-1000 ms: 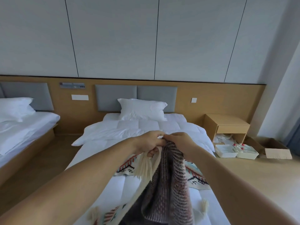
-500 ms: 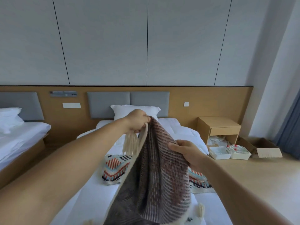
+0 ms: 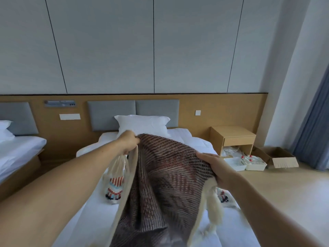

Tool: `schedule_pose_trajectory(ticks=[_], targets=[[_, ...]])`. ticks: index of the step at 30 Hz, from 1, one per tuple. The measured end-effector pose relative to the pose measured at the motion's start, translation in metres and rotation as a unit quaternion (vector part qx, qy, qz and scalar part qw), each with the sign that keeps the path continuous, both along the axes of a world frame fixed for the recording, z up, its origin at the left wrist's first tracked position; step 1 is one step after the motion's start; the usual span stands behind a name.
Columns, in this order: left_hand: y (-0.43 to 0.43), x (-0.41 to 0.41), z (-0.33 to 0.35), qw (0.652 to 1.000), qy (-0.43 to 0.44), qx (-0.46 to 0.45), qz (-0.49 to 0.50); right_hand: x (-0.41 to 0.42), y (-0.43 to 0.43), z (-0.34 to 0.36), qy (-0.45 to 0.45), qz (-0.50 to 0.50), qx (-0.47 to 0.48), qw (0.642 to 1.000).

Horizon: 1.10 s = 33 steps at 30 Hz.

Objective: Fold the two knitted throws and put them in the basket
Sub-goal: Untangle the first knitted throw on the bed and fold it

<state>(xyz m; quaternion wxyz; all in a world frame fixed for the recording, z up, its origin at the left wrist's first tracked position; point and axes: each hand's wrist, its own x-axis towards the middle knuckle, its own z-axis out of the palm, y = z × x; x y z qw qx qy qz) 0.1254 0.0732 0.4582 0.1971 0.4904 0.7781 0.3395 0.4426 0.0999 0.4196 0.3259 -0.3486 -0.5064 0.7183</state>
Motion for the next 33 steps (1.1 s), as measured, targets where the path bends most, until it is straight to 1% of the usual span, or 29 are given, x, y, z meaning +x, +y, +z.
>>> schedule_pose_trajectory(ticks=[3, 5, 8, 11, 13, 15, 17, 20, 23, 25, 26, 27, 29, 31, 33], targets=[[-0.007, 0.024, -0.009, 0.994, -0.057, -0.046, -0.083, -0.015, -0.002, 0.003, 0.008, -0.027, -0.034, 0.999], [-0.01, 0.038, -0.01, 0.989, -0.08, -0.061, -0.112, -0.024, -0.003, 0.006, 0.01, -0.036, -0.067, 0.997], [-0.016, 0.059, -0.009, 0.981, -0.111, -0.05, -0.15, -0.036, 0.001, 0.004, 0.033, -0.077, -0.106, 0.991], [-0.021, 0.075, -0.009, 0.975, -0.129, -0.028, -0.181, -0.048, 0.005, 0.0, 0.048, -0.115, -0.111, 0.986], [-0.024, 0.082, -0.008, 0.971, -0.129, -0.022, -0.201, -0.056, 0.006, -0.001, 0.036, -0.123, -0.094, 0.987], [-0.029, 0.09, -0.006, 0.967, -0.124, -0.019, -0.222, -0.062, 0.004, 0.001, 0.021, -0.129, -0.049, 0.99], [-0.032, 0.096, -0.004, 0.966, -0.119, -0.016, -0.231, -0.067, 0.003, 0.0, 0.032, -0.118, -0.004, 0.992], [-0.035, 0.098, -0.003, 0.967, -0.115, -0.011, -0.226, -0.071, -0.004, 0.003, 0.033, -0.09, 0.049, 0.994], [-0.04, 0.092, -0.002, 0.97, -0.128, -0.001, -0.208, -0.071, -0.009, 0.006, 0.018, -0.069, 0.08, 0.994], [-0.042, 0.085, 0.0, 0.971, -0.141, 0.009, -0.195, -0.071, -0.01, 0.005, -0.012, -0.041, 0.133, 0.99], [-0.044, 0.082, 0.001, 0.971, -0.148, 0.015, -0.188, -0.071, -0.01, 0.004, -0.052, -0.029, 0.182, 0.981], [-0.045, 0.078, 0.002, 0.971, -0.154, 0.021, -0.18, -0.072, -0.01, 0.004, -0.106, -0.026, 0.244, 0.964], [-0.047, 0.071, 0.003, 0.971, -0.16, 0.025, -0.173, -0.077, -0.01, 0.003, -0.204, -0.041, 0.359, 0.91], [-0.05, 0.067, 0.003, 0.971, -0.165, 0.027, -0.17, -0.082, -0.01, 0.004, -0.252, -0.08, 0.435, 0.861], [-0.054, 0.063, 0.003, 0.972, -0.162, 0.027, -0.168, -0.087, -0.01, 0.005, -0.262, -0.097, 0.5, 0.82]])
